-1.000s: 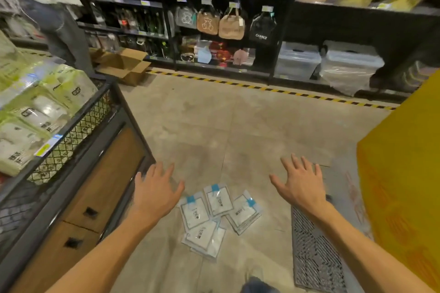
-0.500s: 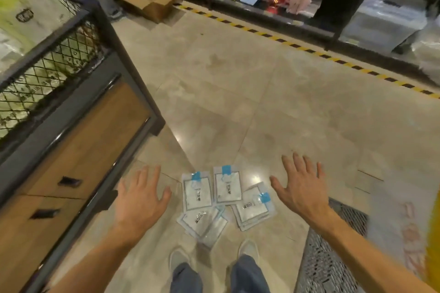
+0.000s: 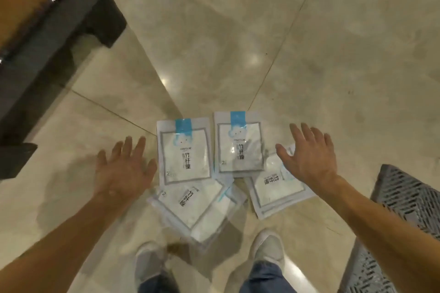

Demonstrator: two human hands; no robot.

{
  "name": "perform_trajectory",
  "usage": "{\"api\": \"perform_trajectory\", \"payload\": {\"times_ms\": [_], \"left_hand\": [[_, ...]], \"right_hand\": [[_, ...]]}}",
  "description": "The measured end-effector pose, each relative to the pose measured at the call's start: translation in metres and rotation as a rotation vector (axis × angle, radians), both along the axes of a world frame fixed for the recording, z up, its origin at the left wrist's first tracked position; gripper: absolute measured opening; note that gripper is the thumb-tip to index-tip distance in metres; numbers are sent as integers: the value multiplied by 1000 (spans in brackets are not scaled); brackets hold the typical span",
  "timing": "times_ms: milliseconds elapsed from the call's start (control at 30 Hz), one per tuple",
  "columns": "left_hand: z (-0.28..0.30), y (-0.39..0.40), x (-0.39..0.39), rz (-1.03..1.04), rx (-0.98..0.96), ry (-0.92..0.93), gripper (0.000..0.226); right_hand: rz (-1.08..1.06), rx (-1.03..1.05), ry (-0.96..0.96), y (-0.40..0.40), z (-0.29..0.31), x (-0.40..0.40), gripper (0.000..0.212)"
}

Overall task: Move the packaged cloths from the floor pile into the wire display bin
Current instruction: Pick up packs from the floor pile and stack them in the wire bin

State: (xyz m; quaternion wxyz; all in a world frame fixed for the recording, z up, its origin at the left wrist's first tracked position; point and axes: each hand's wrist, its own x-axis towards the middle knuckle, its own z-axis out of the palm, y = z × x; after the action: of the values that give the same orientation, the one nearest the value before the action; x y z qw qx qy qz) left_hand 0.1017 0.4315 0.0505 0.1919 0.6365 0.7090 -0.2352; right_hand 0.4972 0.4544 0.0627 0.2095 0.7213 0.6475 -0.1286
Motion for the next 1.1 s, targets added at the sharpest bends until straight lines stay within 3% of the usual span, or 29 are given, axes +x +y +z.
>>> {"api": "perform_trajectory", "payload": {"times_ms": [200, 267, 400, 533, 600, 700, 833, 900, 1100], "left_hand": [[-148, 4, 9, 125, 36, -52, 53], [-177, 1, 16, 192, 51, -51, 63], [-206, -4, 29, 386, 160, -113, 88], [-223, 0, 26, 567, 132, -224, 87], [-223, 1, 24, 644, 145, -316, 77], [-209, 0, 27, 879, 213, -589, 45], [-175, 0, 21, 1034, 223, -948, 35], [-153, 0, 13, 1049, 232, -1012, 33], [-41, 13, -12, 1125, 225, -1141, 24]], "right_hand": [[-21, 3, 43, 12, -162, -13, 86], [-58, 17, 60, 14, -196, -16, 94], [-164, 151, 152, 10, -224, -23, 99], [-444, 152, 268, 14, -225, -30, 104], [-610, 117, 449, 17, -220, -32, 95], [-734, 122, 666, 20, -212, -34, 64], [-909, 121, 938, 20, -191, -26, 39], [-945, 58, 1089, 20, -168, -21, 36], [-923, -12, 1242, 46, -45, -22, 26]]}}
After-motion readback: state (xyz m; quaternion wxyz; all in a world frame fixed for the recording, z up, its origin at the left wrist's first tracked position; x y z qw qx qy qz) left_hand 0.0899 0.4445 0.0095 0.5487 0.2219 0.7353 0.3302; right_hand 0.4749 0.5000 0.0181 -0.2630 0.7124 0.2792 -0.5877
